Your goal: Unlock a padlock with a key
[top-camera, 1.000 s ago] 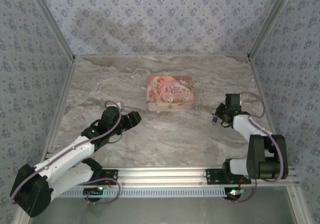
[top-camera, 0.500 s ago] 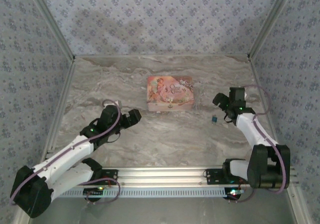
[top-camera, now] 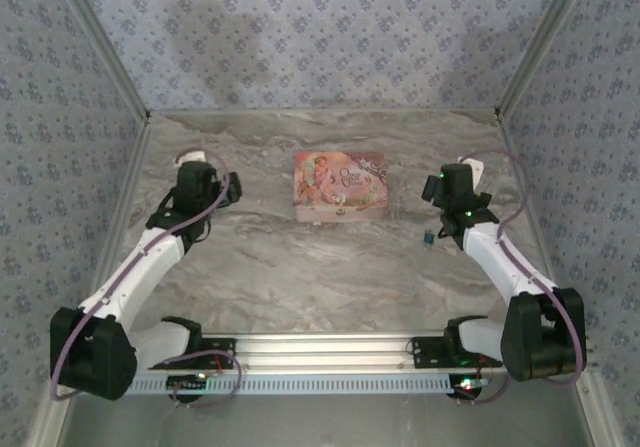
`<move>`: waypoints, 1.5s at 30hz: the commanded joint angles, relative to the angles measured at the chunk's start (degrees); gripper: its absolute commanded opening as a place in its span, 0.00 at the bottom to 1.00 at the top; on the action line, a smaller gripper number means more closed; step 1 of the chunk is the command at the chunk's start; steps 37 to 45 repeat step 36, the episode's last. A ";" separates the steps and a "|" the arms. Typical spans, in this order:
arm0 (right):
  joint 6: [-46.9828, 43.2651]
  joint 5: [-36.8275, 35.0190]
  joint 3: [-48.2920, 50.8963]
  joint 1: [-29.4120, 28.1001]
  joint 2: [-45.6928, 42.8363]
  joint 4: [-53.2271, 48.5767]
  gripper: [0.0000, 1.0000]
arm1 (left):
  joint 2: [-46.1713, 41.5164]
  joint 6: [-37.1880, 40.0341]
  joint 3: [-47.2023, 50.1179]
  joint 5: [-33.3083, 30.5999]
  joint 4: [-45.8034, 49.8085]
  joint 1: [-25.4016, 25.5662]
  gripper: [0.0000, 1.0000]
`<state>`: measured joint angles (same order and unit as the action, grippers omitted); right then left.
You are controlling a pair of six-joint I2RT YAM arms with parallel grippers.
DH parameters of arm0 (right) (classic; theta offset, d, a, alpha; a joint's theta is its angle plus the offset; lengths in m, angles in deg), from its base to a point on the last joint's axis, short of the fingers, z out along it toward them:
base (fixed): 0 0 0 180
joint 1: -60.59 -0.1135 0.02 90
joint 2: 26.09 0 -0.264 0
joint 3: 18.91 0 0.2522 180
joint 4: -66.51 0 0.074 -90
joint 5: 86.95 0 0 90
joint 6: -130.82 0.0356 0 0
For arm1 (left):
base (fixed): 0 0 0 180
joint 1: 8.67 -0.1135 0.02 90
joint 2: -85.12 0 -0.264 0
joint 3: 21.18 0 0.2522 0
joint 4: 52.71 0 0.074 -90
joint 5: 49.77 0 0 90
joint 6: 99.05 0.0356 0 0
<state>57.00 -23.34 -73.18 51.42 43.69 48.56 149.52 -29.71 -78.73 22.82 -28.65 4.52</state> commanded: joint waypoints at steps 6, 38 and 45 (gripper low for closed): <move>-9.96 -8.15 7.51 1.39 6.87 19.80 1.00 | 5.72 10.94 13.09 0.65 -25.95 -10.33 0.98; -16.42 15.23 19.25 9.01 17.75 53.62 1.00 | 23.53 17.19 21.33 1.95 -59.54 -11.81 0.98; -16.42 15.23 19.25 9.01 17.75 53.62 1.00 | 23.53 17.19 21.33 1.95 -59.54 -11.81 0.98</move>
